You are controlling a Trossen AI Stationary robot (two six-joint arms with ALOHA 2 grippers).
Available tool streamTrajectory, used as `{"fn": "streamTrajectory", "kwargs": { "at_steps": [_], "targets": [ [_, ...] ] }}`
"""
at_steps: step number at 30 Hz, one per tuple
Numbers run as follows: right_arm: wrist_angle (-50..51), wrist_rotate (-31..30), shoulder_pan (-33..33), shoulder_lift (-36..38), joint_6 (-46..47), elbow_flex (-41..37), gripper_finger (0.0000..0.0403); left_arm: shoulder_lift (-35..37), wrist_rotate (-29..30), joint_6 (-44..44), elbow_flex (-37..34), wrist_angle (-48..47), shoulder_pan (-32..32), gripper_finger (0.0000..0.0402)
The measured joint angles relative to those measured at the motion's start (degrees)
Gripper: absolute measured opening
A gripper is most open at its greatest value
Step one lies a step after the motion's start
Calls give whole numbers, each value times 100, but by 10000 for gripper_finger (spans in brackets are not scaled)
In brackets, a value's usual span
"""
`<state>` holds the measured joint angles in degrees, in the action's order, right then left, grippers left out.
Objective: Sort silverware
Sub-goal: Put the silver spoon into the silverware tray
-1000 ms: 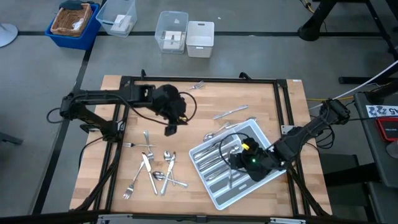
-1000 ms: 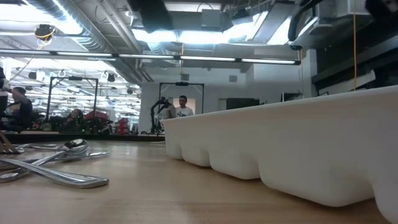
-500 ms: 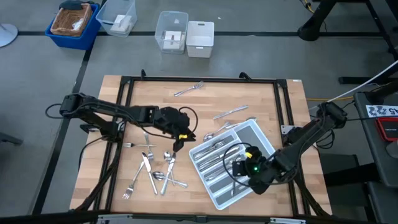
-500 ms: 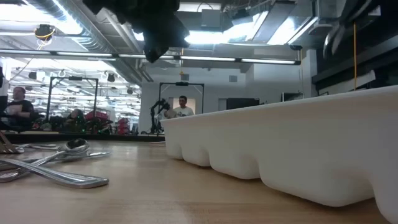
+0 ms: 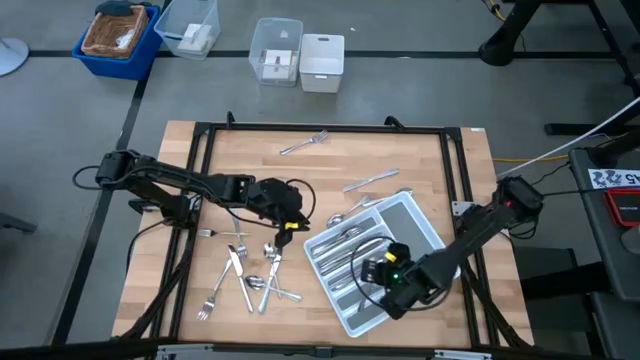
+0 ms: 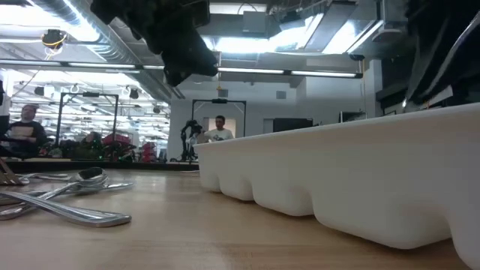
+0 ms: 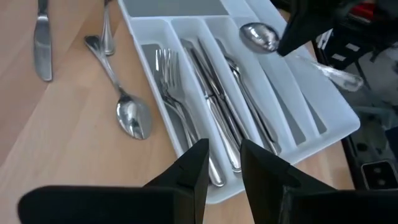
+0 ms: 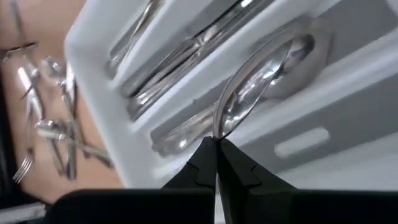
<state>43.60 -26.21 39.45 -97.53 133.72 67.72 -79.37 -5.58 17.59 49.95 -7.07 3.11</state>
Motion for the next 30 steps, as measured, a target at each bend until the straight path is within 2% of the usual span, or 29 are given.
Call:
{"fn": "streamTrajectory", "kwargs": {
  "at_steps": [7,15,30],
  "targets": [
    [-404,30,-286,-282,-1,-2,5,0,-9,-144,0,-11,-2,82],
    [-857,205,-274,-283,1,-2,5,0,-18,-207,2,-53,-2,82],
    [-756,412,-719,-412,0,-2,5,2,-21,-425,2,-128,4,82]
  ]
}}
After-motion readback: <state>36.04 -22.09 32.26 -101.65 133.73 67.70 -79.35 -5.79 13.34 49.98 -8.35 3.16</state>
